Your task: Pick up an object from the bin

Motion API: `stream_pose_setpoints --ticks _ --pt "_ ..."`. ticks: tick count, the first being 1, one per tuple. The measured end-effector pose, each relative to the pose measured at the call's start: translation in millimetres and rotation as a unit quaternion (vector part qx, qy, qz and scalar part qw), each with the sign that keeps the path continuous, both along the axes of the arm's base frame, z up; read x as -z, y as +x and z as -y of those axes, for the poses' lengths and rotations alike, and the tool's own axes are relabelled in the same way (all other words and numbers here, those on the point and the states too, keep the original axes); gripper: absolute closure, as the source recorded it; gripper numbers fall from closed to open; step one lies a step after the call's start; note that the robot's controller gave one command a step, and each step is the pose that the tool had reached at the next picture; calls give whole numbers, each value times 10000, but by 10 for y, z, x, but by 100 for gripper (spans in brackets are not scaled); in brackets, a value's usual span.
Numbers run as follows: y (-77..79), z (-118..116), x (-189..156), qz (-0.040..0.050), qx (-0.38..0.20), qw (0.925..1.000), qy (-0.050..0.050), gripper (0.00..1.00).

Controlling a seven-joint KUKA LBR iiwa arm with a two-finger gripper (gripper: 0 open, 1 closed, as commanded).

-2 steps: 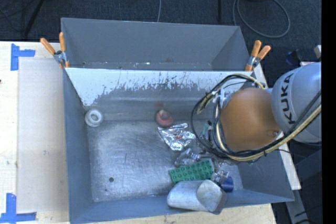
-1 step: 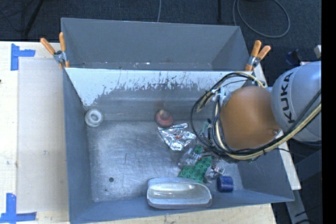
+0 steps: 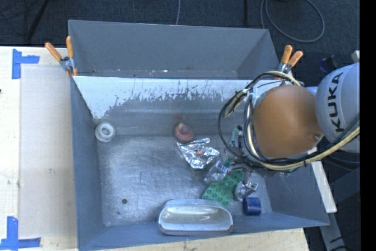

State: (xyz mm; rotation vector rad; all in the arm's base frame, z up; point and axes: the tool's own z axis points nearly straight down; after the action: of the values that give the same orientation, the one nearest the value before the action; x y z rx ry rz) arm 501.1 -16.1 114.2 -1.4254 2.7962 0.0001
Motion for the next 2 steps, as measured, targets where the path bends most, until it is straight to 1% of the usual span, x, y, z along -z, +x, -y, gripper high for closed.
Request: stream_pose_setpoints --ticks 1,2 --pt "6 -14 -324 -6 21 10000 -2 100" --pt "3 -16 -315 -20 58 10000 3 100"
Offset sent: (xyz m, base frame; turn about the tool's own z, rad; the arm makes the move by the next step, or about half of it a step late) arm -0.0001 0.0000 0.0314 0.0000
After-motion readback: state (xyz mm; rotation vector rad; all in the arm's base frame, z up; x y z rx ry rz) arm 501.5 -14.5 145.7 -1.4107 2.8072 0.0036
